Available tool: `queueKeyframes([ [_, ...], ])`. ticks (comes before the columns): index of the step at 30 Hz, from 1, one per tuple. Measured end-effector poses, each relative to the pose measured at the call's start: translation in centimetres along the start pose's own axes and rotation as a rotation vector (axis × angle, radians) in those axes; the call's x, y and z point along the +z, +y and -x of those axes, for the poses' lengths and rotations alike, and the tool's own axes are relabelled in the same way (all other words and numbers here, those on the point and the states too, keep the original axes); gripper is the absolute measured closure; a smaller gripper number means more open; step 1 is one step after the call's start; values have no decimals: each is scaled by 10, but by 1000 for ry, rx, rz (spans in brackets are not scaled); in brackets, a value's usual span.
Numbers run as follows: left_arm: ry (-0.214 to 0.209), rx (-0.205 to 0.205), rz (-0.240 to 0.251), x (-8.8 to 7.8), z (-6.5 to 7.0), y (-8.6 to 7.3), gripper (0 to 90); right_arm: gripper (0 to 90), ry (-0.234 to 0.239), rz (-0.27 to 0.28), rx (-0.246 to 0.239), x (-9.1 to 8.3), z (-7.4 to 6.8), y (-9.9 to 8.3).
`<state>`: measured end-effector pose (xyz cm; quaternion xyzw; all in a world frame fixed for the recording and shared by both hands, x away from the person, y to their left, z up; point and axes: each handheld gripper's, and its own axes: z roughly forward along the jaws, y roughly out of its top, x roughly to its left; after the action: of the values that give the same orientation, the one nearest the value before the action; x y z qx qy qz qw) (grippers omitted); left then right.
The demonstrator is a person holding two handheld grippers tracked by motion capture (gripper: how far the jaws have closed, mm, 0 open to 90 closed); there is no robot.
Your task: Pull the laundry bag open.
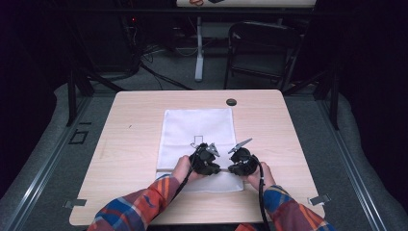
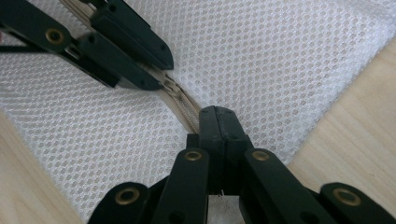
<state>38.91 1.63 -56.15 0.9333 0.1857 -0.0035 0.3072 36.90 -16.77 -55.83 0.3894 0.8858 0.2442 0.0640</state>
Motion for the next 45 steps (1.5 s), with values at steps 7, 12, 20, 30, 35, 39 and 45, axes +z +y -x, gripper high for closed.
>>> queueKeyframes([
  [7, -5, -10, -7, -4, -4, -3, 820, 900, -8, -10, 1, -1, 0, 0],
  [12, -2, -13, -16, -6, -5, -5, 821, 900, -7, -6, -4, -1, 0, 0],
  [20, -12, -39, -19, -13, -10, -13, 820, 900, -1, -5, -6, -1, 1, -1],
  [30, -15, -41, -18, -18, -11, -18, 819, 900, -2, 3, -18, -1, 2, -1],
  [35, -18, -44, -20, -20, -12, -21, 816, 900, 1, 2, -21, -1, 3, -2],
  [39, -20, -47, -17, -21, -13, -22, 815, 900, -1, 2, -21, -1, 3, -2],
  [45, -22, -49, -13, -21, -12, -22, 816, 900, 2, -1, -17, -1, 3, -2],
])
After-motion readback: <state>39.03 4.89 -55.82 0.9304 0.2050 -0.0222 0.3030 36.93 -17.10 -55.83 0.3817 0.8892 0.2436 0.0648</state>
